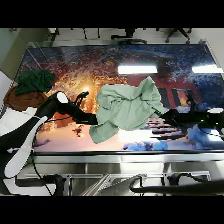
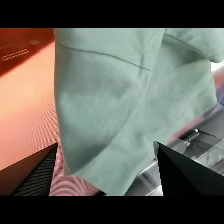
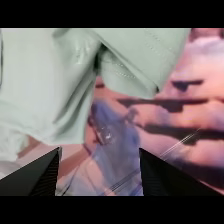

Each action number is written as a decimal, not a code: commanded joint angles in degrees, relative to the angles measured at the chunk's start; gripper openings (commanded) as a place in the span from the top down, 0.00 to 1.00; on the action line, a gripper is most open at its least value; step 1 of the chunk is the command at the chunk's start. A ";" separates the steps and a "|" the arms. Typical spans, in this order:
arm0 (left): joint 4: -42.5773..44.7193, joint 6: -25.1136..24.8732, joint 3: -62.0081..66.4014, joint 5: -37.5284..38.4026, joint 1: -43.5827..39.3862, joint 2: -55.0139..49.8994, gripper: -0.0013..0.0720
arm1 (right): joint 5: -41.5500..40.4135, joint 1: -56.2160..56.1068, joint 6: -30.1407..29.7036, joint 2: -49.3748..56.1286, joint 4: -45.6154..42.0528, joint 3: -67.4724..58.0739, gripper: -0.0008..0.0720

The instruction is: Fold the shirts.

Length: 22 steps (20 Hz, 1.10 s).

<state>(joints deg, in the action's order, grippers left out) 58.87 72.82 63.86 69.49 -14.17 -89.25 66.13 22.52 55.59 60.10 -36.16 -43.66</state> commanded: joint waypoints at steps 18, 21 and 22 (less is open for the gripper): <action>-0.13 0.48 16.61 5.53 -3.23 -12.57 0.96 | -20.81 -9.79 -4.22 2.58 7.37 -2.56 0.96; -0.50 0.52 19.93 7.87 -0.81 -5.22 0.96 | -12.70 -6.14 -4.20 -5.44 6.40 -5.29 0.96; -0.61 0.61 21.62 8.83 0.24 -1.77 0.96 | -9.57 -4.09 -4.20 -8.79 6.40 -7.45 0.96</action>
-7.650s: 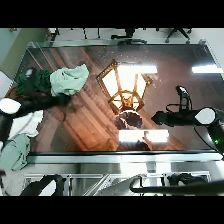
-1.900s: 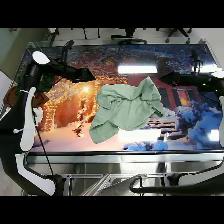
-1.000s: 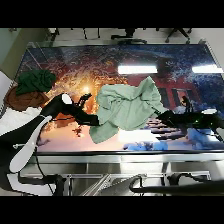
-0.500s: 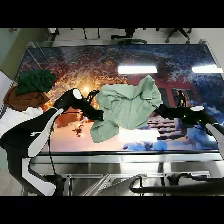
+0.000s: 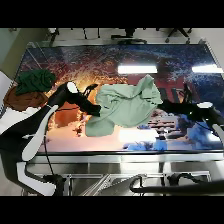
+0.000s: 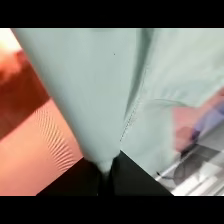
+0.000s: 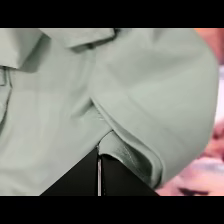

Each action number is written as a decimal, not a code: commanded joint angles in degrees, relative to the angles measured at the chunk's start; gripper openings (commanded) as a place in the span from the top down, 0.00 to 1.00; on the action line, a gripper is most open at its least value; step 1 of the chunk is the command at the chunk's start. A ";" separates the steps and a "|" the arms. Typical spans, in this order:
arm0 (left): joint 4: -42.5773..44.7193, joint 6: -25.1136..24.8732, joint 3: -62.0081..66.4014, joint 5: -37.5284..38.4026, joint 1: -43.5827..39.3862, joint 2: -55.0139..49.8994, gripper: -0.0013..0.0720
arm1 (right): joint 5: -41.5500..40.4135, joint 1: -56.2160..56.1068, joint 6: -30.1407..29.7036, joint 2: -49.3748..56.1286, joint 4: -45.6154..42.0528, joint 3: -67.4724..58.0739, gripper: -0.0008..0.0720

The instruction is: Fold the shirts.

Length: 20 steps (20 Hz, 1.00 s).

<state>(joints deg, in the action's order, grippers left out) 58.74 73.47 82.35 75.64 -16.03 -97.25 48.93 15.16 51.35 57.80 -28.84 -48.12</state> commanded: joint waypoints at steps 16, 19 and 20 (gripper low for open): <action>-4.81 0.07 26.36 -4.72 24.20 51.49 0.96 | 17.73 15.52 -2.12 -26.49 3.13 -52.33 0.96; -7.45 -0.04 15.34 -5.27 22.47 46.75 0.96 | 24.44 15.45 -6.49 -19.21 15.58 -43.98 0.96; -8.33 -0.68 12.09 -6.71 20.31 43.67 0.96 | 24.98 15.43 -8.09 -16.57 17.14 -40.37 0.96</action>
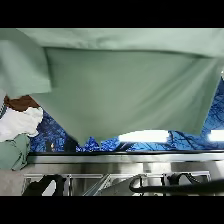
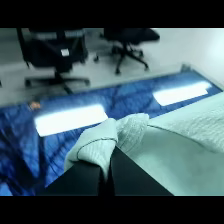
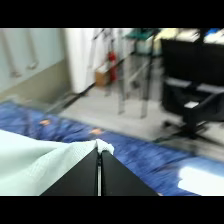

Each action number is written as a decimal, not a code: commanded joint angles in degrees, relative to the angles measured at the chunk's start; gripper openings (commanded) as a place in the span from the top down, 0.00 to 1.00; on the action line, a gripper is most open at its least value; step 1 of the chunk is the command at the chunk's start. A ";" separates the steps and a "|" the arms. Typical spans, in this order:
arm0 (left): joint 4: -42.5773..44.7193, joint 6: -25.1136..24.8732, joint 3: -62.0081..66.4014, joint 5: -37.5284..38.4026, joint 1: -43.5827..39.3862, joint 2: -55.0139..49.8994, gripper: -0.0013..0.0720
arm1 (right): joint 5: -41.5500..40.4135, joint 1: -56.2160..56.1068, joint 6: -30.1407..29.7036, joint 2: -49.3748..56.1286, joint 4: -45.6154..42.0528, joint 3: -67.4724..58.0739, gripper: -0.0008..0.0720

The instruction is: Fold the shirts.

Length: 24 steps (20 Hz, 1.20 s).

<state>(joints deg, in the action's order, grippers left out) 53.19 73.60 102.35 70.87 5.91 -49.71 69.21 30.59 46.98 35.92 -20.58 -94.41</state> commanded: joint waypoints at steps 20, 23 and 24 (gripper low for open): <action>-5.68 3.87 1.68 19.50 -0.76 -49.51 0.10 | 5.11 5.70 1.16 27.65 -20.41 27.30 0.45; 0.42 1.55 -19.91 14.93 0.07 -39.89 0.10 | 4.26 5.68 1.95 24.79 -24.22 36.85 0.36; 0.26 0.31 -26.71 12.46 0.02 -37.55 0.10 | 4.13 5.66 1.95 24.59 -23.56 40.26 0.20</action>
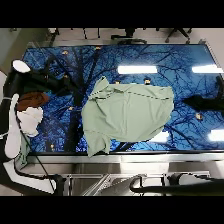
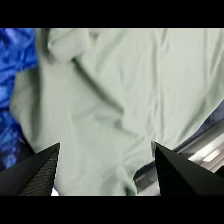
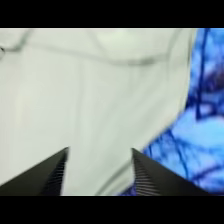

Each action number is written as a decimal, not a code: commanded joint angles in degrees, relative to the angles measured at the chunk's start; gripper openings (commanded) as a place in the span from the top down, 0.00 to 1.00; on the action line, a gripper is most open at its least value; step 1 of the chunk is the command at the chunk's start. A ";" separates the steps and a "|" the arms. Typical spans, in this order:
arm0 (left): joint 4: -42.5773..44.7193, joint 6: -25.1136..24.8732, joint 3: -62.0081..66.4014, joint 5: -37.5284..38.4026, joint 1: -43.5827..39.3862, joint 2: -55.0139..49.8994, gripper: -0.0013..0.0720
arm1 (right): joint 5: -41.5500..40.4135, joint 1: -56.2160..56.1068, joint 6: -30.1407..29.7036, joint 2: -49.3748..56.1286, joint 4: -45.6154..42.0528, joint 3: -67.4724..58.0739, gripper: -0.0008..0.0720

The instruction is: Fold the shirts.

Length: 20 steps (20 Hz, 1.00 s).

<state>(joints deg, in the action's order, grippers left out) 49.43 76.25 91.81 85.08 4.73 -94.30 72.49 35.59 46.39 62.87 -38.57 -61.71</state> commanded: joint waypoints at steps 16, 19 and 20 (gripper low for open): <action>3.10 -7.08 -34.36 -18.34 -11.85 3.63 0.96 | -9.03 -13.18 0.59 -0.76 0.98 18.56 0.96; 2.91 -7.19 -27.91 -15.39 -11.17 8.70 0.97 | -3.45 -9.51 1.01 -7.58 4.26 12.70 0.96; 2.91 -7.15 -24.72 -14.16 -10.71 11.98 0.97 | -1.79 -7.91 1.01 -10.58 6.71 9.27 0.96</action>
<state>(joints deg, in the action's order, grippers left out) 52.71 69.19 61.08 68.03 -6.28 -87.02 65.98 24.97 47.13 57.87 -36.34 -46.98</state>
